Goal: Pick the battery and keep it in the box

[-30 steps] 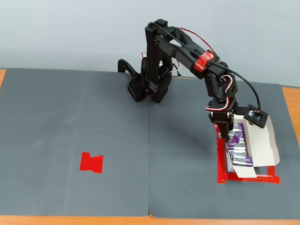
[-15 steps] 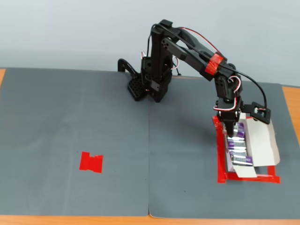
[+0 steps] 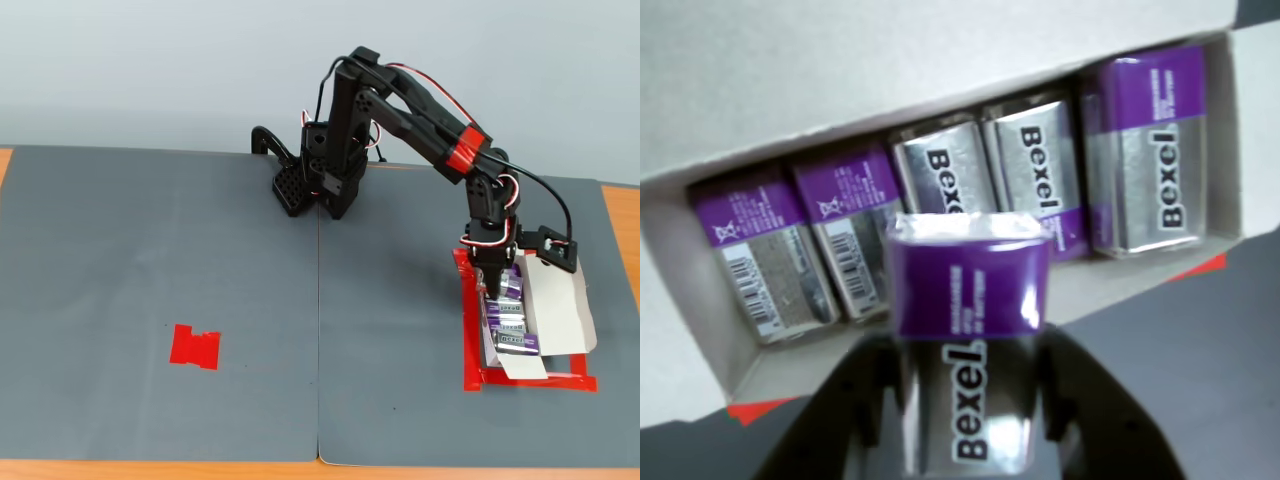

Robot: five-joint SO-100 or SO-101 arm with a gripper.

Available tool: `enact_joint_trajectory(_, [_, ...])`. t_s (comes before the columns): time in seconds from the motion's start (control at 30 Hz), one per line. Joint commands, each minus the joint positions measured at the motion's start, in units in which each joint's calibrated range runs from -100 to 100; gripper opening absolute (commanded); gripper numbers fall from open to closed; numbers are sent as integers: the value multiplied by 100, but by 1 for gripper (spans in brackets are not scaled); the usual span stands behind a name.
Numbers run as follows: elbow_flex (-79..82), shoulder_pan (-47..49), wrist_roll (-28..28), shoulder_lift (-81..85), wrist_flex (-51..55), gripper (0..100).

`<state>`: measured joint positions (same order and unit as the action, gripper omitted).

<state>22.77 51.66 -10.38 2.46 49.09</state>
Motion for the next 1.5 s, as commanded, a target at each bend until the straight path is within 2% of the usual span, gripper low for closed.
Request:
enact_joint_trajectory(0.0, [-562,0,25,-81,-74,7])
enact_joint_trajectory(0.63, [-1259,179,25,-666,-48,7])
enact_joint_trajectory(0.87, [-1259,134,124,-641,-65,26])
enact_joint_trajectory(1.03, [-1259,127,217,-590,-13,28])
enact_joint_trajectory(1.17, [-1259,127,217,-564,4,22])
enact_joint_trajectory(1.37, [-1196,105,217,-39,4,3])
enact_joint_trajectory(1.47, [-1178,-52,217,309,30,2])
